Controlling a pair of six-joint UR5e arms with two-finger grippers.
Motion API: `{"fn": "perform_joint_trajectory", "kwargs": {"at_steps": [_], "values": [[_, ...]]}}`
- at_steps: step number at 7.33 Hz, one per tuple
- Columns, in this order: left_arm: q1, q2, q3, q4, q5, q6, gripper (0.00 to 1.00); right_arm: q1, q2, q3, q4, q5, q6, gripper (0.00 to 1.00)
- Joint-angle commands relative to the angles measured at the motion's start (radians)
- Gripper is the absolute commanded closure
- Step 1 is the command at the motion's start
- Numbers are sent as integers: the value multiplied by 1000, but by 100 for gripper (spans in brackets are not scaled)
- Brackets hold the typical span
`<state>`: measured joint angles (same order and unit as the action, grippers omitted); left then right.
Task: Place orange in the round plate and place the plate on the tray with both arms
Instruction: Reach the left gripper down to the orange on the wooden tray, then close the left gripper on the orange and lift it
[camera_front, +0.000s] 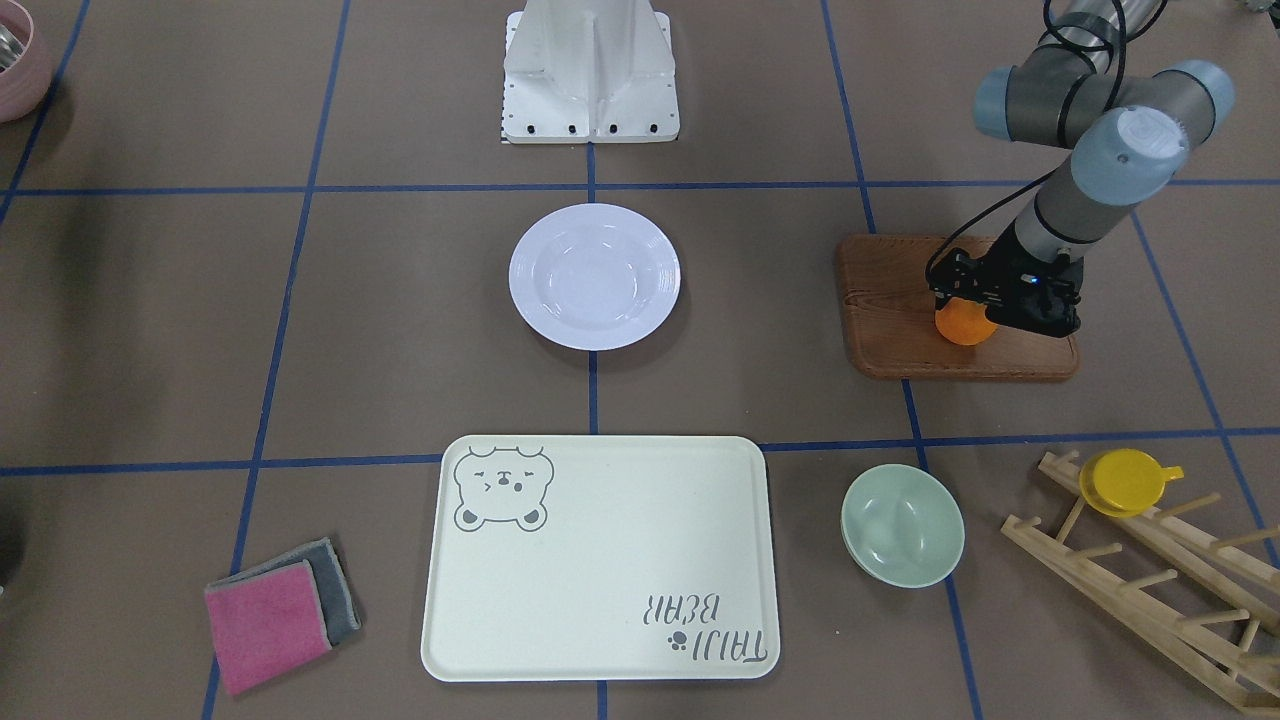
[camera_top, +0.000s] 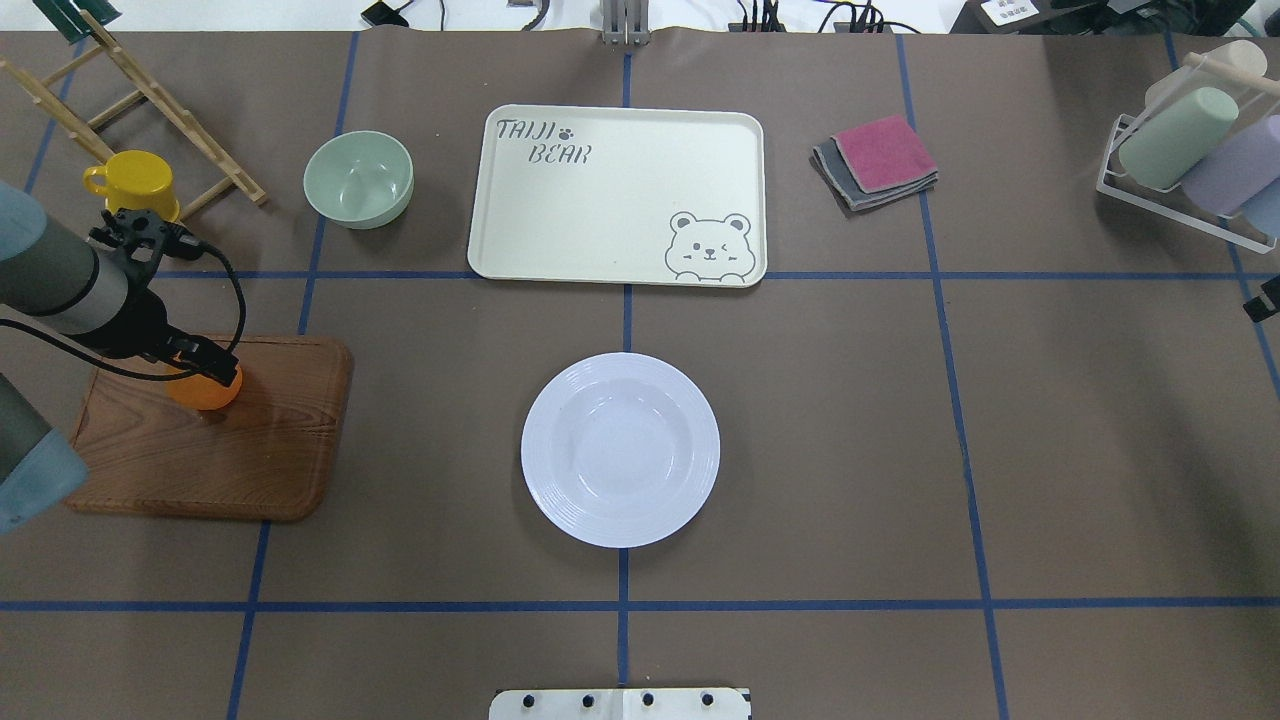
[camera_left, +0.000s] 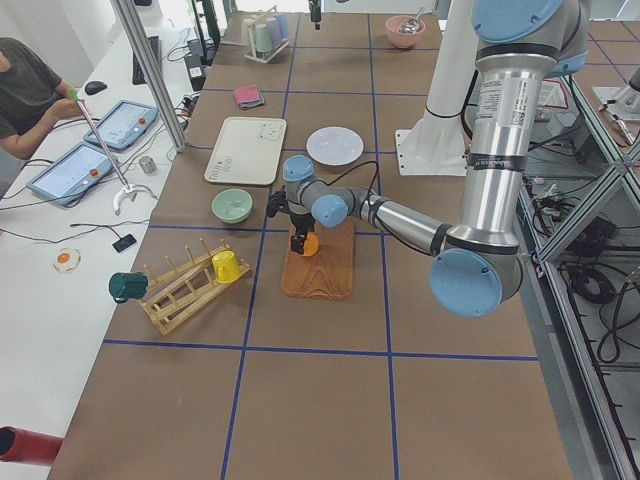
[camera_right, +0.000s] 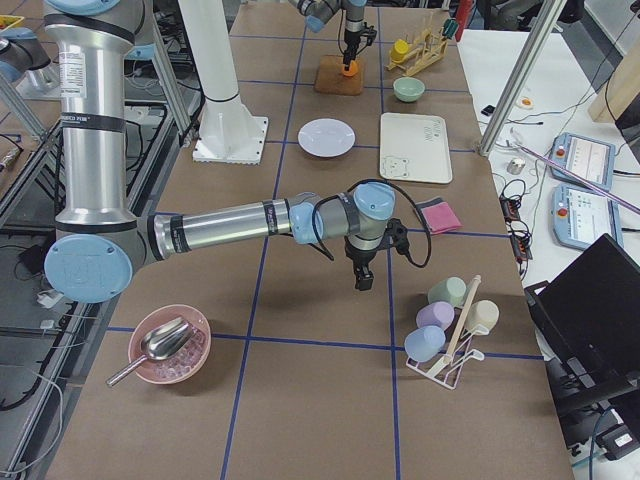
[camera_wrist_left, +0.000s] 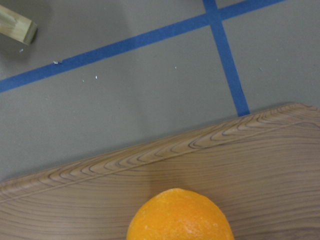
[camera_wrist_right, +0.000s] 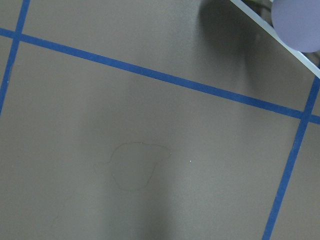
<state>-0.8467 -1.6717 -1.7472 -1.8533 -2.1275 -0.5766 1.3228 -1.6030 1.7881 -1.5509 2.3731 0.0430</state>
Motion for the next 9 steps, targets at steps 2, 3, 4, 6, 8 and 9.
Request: {"fn": "perform_joint_trajectory", "kwargs": {"at_steps": [2, 3, 4, 6, 8, 9], "values": [[15, -2, 21, 0, -2, 0, 0, -7, 0, -7, 0, 0, 0, 0], [15, -3, 20, 0, -8, 0, 2, -7, 0, -7, 0, 0, 0, 0], [15, -3, 17, 0, -9, -2, 31, -10, 0, -9, 0, 0, 0, 0], [15, -2, 20, 3, -11, 0, 100, -10, 0, -10, 0, -2, 0, 0], [-4, -79, -55, 215, -210, -53, 100, -10, 2, -10, 0, -2, 0, 0], [-6, -141, -114, 318, -212, -146, 100, -10, 3, -10, 0, -2, 0, 0]]}}
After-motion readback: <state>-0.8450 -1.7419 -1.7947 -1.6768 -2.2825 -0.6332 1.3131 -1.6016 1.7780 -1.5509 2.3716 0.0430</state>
